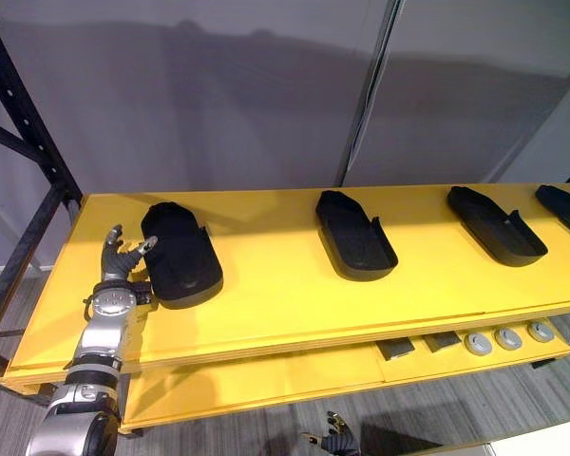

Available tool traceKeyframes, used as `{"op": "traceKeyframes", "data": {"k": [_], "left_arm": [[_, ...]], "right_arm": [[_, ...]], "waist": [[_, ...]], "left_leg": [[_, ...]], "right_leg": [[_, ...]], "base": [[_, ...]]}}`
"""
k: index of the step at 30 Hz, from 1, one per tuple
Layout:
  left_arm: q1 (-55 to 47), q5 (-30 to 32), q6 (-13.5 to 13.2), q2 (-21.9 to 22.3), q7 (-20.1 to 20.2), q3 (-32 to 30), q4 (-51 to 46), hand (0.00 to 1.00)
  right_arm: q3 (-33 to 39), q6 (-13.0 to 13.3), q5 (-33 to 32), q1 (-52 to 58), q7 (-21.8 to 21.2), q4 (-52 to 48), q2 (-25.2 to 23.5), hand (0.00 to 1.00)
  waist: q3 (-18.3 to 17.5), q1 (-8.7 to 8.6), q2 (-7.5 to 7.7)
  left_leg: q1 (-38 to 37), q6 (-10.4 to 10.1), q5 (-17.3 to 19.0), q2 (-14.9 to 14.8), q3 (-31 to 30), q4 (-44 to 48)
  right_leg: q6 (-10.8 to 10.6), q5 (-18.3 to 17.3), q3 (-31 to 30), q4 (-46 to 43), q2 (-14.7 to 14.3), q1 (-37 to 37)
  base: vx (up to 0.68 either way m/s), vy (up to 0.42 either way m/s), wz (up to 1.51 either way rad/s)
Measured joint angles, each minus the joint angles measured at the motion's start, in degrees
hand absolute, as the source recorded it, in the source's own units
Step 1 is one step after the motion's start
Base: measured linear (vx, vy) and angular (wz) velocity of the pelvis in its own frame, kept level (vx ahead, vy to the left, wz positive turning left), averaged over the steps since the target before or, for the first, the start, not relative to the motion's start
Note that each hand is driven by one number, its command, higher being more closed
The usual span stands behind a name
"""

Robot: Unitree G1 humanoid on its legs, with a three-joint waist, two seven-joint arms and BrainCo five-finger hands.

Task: Walk over and take plastic housings, then place them on the shelf

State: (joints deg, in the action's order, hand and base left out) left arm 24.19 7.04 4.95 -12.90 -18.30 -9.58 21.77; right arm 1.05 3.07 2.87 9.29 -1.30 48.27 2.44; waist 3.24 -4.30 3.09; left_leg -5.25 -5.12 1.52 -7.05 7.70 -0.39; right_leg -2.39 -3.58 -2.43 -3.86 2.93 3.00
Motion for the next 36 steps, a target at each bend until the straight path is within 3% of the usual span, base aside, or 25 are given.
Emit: {"op": "traceKeyframes", "data": {"k": [4,5,9,15,23,31,36], "left_arm": [[-9.4,4.3,-2.4,4.4,-1.8,4.5,-18.5,0.0],[-11.0,5.0,-2.9,5.0,-1.9,5.5,-21.0,1.0],[-20.3,9.6,-6.2,8.9,-1.5,13.8,-32.1,1.0],[-28.6,11.4,-9.8,11.7,2.7,22.5,-34.6,1.0],[-29.8,13.6,-9.7,13.4,5.5,23.5,-28.7,1.0],[-29.2,15.8,-6.5,13.4,5.9,21.8,-16.9,1.0],[-28.3,16.9,-5.8,13.4,5.1,20.0,-13.9,1.0]], "right_arm": [[0.1,0.4,0.0,0.0,0.1,0.4,0.2,0.0],[0.1,0.4,0.0,0.0,0.1,0.4,0.2,0.0],[0.1,0.5,0.0,0.2,0.2,0.9,0.1,0.0],[0.0,0.5,0.1,0.3,0.6,0.6,-0.2,0.0],[-0.1,0.5,1.0,1.8,1.3,-1.2,-1.0,0.0],[-1.2,0.5,1.4,2.7,1.5,-2.3,-1.2,0.0],[-1.2,0.4,2.0,2.8,1.5,-2.2,-1.2,0.0]], "waist": [[0.1,0.64,-0.19],[0.1,0.82,-0.13],[0.0,2.31,-0.03],[0.0,2.71,-0.05],[-0.4,4.34,-0.2],[-1.9,3.77,-0.86],[-2.5,3.65,-0.87]], "left_leg": [[0.0,0.1,-0.3,0.1,-0.2,-0.1],[0.0,0.0,-0.3,0.1,-0.2,-0.1],[0.0,0.0,0.0,0.1,-0.2,0.1],[1.4,-0.1,2.6,-0.2,0.0,3.8],[1.9,0.1,4.7,-0.5,1.4,6.7],[0.5,-0.2,3.7,-0.8,3.0,4.7],[-0.1,-0.5,2.1,-0.8,3.2,2.2]], "right_leg": [[-0.1,-0.1,-0.2,-0.1,0.1,0.1],[-0.1,-0.1,-0.2,-0.1,0.1,0.1],[-0.4,-0.3,-0.2,-0.1,0.1,0.2],[-0.9,-0.7,-0.4,-0.1,0.3,0.9],[-1.0,-0.7,-1.6,-0.2,0.3,1.0],[-1.0,-0.7,-2.0,-0.8,0.1,0.3],[-1.0,-0.7,-2.1,-0.9,-0.2,-0.3]], "base": [[-0.06,0.007,0.02],[0.0,0.0,0.0],[0.0,0.0,0.0],[0.0,0.0,0.0],[0.0,0.02,-0.07],[-0.02,0.003,-0.08],[-0.03,-0.005,-0.02]]}}
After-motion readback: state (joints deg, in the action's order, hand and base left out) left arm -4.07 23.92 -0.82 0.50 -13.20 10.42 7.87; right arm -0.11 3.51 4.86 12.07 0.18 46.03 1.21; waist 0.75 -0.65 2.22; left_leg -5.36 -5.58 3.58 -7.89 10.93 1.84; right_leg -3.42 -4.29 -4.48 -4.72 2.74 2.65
